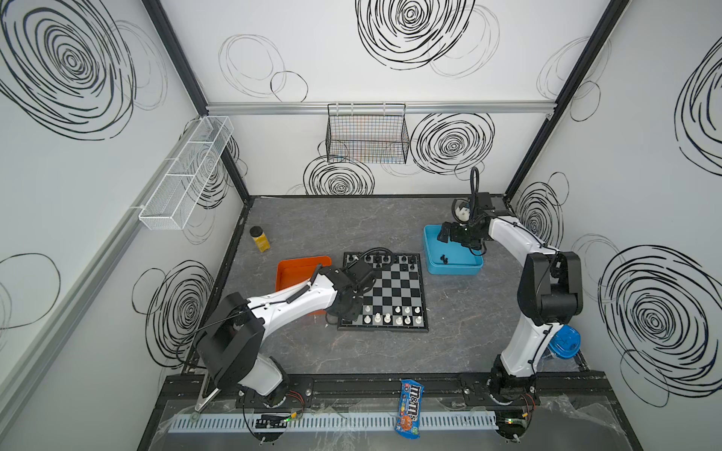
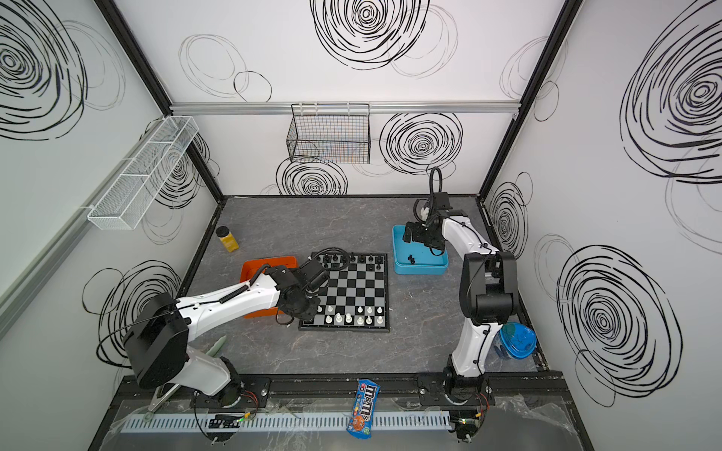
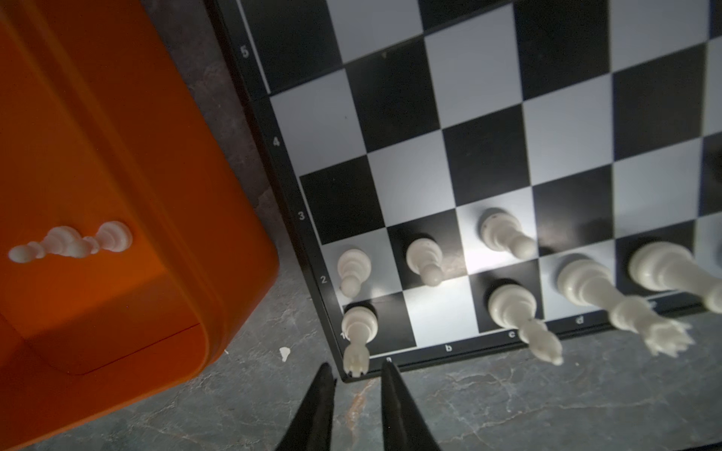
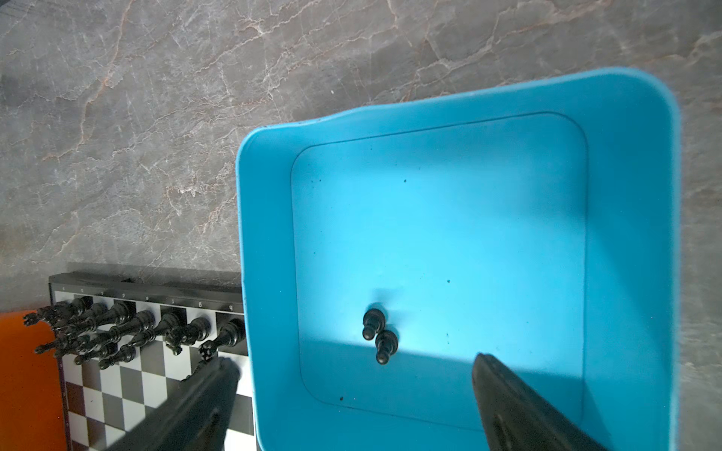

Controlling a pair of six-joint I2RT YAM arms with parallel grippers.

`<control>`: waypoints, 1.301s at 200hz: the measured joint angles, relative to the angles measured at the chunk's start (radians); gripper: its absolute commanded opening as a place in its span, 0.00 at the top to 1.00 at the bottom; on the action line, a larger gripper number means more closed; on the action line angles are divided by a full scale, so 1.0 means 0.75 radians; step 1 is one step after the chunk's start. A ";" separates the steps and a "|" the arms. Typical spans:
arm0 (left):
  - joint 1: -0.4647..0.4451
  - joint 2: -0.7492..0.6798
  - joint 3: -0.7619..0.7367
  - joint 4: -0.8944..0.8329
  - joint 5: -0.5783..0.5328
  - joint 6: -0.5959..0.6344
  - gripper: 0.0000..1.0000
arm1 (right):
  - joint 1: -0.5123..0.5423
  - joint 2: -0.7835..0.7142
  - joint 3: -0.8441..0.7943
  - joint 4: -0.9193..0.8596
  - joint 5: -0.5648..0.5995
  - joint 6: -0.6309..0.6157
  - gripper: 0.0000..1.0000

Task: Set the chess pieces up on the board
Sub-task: 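Lower the white pawn onto the corner square of the near rank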

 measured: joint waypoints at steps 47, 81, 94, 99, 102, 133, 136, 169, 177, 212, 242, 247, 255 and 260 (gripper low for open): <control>0.012 0.025 -0.033 0.036 0.001 0.002 0.74 | 0.000 0.000 0.000 0.000 0.000 0.000 0.02; 0.013 0.055 -0.044 0.066 0.004 0.006 0.74 | 0.000 0.000 0.000 0.000 0.000 0.000 0.02; 0.012 0.064 -0.045 0.070 0.010 0.007 0.75 | 0.000 0.000 0.000 0.000 0.000 0.000 0.02; 0.012 0.066 -0.045 0.071 0.012 0.007 0.75 | 0.000 0.000 0.000 0.000 0.001 0.000 0.01; 0.013 0.066 -0.045 0.072 0.012 0.009 0.76 | 0.000 0.000 0.000 0.000 0.001 0.000 0.02; 0.013 0.069 -0.045 0.082 0.014 0.014 0.79 | 0.000 0.000 0.000 0.000 0.001 0.000 0.02; 0.013 0.069 -0.045 0.083 0.014 0.014 0.80 | 0.000 0.000 0.000 0.000 0.001 0.000 0.02; 0.012 0.070 -0.045 0.094 0.017 0.014 0.82 | 0.000 0.001 0.000 0.000 0.001 0.000 0.02; 0.013 0.070 -0.045 0.094 0.017 0.014 0.82 | 0.000 0.001 0.000 0.000 0.001 0.000 0.02; 0.012 0.070 -0.045 0.094 0.022 0.014 0.83 | 0.000 0.000 0.000 0.000 0.001 0.000 0.02; 0.010 0.070 -0.045 0.090 0.030 0.014 0.84 | 0.000 0.001 0.000 0.000 0.001 0.000 0.02; 0.008 0.070 -0.044 0.089 0.031 0.014 0.84 | 0.000 0.001 0.000 0.000 0.001 0.000 0.01; 0.007 0.070 -0.044 0.087 0.033 0.014 0.84 | 0.000 0.000 0.000 0.000 0.001 0.000 0.02; 0.005 0.070 -0.043 0.085 0.033 0.014 0.84 | 0.000 0.000 0.000 0.000 0.001 -0.001 0.01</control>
